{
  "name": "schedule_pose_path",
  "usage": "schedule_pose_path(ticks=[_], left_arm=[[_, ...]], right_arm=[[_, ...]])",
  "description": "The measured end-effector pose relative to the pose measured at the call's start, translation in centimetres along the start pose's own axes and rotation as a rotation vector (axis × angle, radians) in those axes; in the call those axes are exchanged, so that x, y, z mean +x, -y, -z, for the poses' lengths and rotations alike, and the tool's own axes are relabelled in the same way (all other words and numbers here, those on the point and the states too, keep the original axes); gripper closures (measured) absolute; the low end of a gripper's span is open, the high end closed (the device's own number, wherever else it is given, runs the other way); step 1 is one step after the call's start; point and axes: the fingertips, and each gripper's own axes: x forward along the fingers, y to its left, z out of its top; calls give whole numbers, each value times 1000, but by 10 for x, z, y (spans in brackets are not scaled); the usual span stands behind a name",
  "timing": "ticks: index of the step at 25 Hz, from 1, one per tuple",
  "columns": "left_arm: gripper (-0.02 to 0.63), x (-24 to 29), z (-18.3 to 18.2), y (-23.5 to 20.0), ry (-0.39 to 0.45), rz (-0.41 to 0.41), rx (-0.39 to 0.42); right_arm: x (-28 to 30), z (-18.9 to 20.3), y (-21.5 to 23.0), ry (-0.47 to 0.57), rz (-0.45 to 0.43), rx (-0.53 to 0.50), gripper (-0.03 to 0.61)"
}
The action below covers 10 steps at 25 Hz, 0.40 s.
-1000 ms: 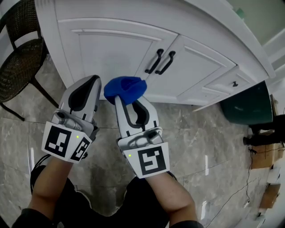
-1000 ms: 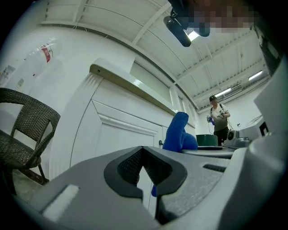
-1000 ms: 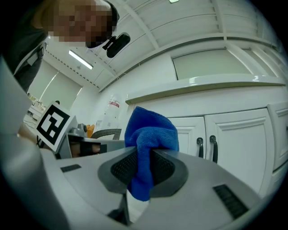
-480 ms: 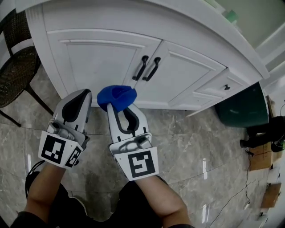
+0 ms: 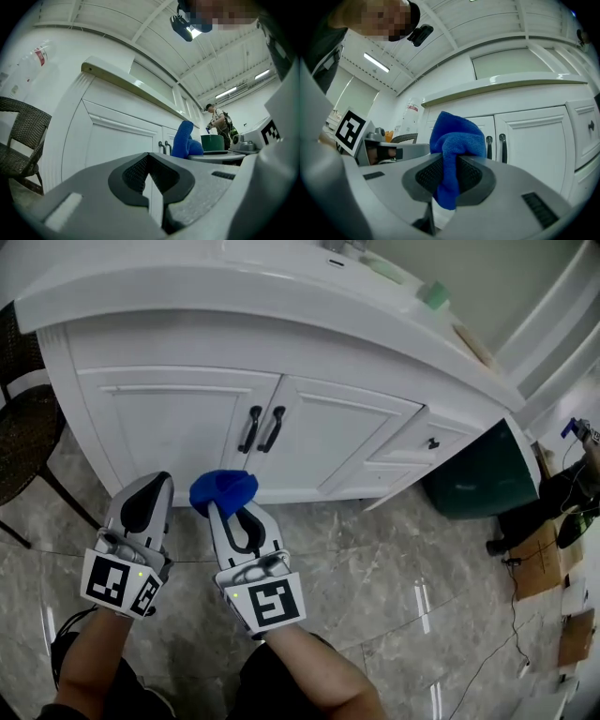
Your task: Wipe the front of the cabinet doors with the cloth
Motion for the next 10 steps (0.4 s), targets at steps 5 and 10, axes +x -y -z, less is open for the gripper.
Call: schedule_pose_path(ticks=[5, 10], left_arm=[[614, 1, 1, -7, -6, -1, 22], [614, -10, -11, 16, -21, -32, 21]], right_arm=[[11, 13, -3, -19, -16, -22, 528], [-17, -4, -1, -14, -25, 22, 528]])
